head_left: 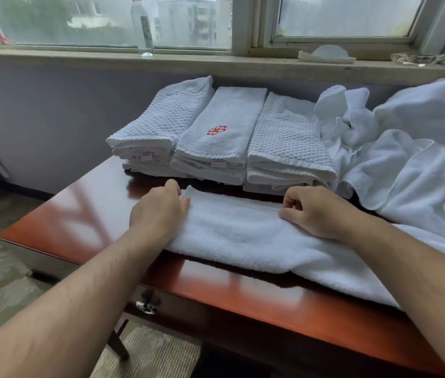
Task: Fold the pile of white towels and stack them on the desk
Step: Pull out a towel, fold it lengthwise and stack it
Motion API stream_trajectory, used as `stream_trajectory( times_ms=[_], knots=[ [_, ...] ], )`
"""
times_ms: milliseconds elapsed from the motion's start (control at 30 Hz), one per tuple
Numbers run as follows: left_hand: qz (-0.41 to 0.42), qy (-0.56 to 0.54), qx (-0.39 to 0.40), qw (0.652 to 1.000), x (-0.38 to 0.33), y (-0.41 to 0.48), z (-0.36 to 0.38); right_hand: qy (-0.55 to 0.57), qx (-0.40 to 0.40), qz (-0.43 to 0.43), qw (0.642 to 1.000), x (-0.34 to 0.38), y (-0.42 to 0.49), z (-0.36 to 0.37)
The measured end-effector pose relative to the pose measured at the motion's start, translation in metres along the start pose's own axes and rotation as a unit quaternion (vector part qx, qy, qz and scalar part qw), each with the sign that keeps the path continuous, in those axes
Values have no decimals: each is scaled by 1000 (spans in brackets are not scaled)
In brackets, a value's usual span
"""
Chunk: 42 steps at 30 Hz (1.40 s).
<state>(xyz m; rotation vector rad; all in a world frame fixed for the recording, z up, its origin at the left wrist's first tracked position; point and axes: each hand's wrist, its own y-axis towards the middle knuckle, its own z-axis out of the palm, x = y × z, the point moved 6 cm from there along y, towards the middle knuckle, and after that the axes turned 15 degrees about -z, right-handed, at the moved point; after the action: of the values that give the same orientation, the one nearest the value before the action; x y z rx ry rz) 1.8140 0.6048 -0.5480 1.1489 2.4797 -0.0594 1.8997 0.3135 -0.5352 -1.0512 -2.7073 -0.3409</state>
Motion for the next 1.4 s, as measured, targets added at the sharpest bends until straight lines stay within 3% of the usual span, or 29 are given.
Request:
stream_trajectory(
  times_ms=[100,200,300,500,733,933,1000,1067,1133,1200,1267,1333,1400],
  knots=[
    [107,-2,-63,992,-26,-25,-5,8,-42,7,999,3,-4,5],
    [257,-35,35,965,-63,-58,8,-1,-64,27,998,-3,-13,1],
    [295,-21,159,942,-88,-78,28,-2,-45,69,997,-22,-35,-9],
    [342,-51,239,907,-154,-103,43,28,-17,157,987,-80,-110,-39],
    [386,-13,175,906,-190,-101,66,74,-21,214,974,-116,-156,-46],
    [444,0,92,891,-203,-87,55,47,-88,202,974,-113,-149,-49],
    [448,6,75,891,-204,-86,54,-27,-106,189,976,-105,-147,-49],
    [437,8,65,897,-204,-86,56,-154,-187,128,962,-81,-144,-55],
    [397,-34,70,914,-200,-90,54,-152,-261,27,953,-46,-141,-54],
    [357,-76,89,927,-191,-95,54,-46,-217,-57,974,-18,-133,-38],
    [335,-80,120,931,-179,-97,59,23,-115,-102,988,1,-127,-17],
    [320,-63,145,934,-169,-94,61,0,-49,-124,991,10,-124,-6],
    [311,-52,154,937,-163,-88,61,-13,-39,-128,991,12,-123,-5]
  ],
)
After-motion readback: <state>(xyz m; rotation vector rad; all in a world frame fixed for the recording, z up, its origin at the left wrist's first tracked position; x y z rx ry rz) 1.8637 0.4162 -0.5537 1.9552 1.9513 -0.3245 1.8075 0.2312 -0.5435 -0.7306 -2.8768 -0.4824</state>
